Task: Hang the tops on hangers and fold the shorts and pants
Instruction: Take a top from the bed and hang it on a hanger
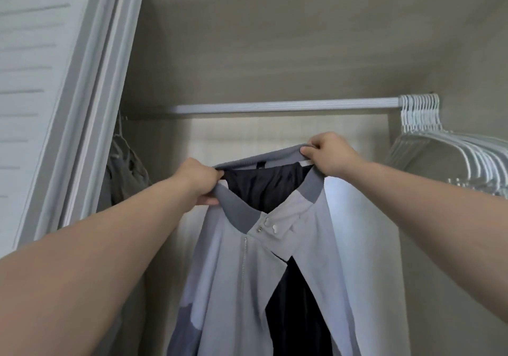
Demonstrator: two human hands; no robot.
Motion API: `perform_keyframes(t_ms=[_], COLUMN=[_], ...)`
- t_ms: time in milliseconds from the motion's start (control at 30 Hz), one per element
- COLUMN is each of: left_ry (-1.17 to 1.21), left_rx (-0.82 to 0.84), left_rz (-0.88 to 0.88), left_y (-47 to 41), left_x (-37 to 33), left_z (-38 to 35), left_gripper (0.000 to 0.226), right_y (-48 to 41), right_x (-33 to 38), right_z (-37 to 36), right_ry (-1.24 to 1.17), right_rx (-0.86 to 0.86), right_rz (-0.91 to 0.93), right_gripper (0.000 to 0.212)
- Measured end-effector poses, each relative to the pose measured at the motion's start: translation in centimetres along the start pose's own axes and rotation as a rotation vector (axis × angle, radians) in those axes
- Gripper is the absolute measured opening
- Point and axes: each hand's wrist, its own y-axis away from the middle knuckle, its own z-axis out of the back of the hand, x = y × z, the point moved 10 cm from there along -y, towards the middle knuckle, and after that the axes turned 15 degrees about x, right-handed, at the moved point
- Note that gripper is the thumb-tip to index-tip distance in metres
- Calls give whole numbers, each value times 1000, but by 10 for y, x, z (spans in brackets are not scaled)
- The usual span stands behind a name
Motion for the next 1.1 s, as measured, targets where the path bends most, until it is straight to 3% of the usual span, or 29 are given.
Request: perform_keyframes(t_ms=[100, 267, 433, 567, 933, 1033, 1100], left_ry=[118, 82, -92, -114, -118, -96, -85], left_rx=[-29, -44, -38, -52, -91, -84, -81], left_rz=[-61, -63, -67, -84, -59, -52, -52], left_y=[-15, -39, -48, -48, -38, -34, -32], left_x=[-10, -11, -15, -23, -14, -15, -16], left_z=[-20, -66, -97, -94, -70, -68, -67], left_gripper=[15, 7, 17, 23, 9, 9, 10], right_y=[1, 21, 42, 50, 50, 48, 47], right_x=[-9, -28, -64, -89, -77, -74, -81], right_z=[4, 62, 127, 148, 167, 171, 161], right_ry=[391, 999, 1197, 1136, 890, 677, 356], right_rx=[73, -87, -177, -127, -255, -282, -258], right_rz=[-58, -160, -483, -603, -401, -354, -351], right_gripper=[17, 30, 41, 36, 26, 25, 19])
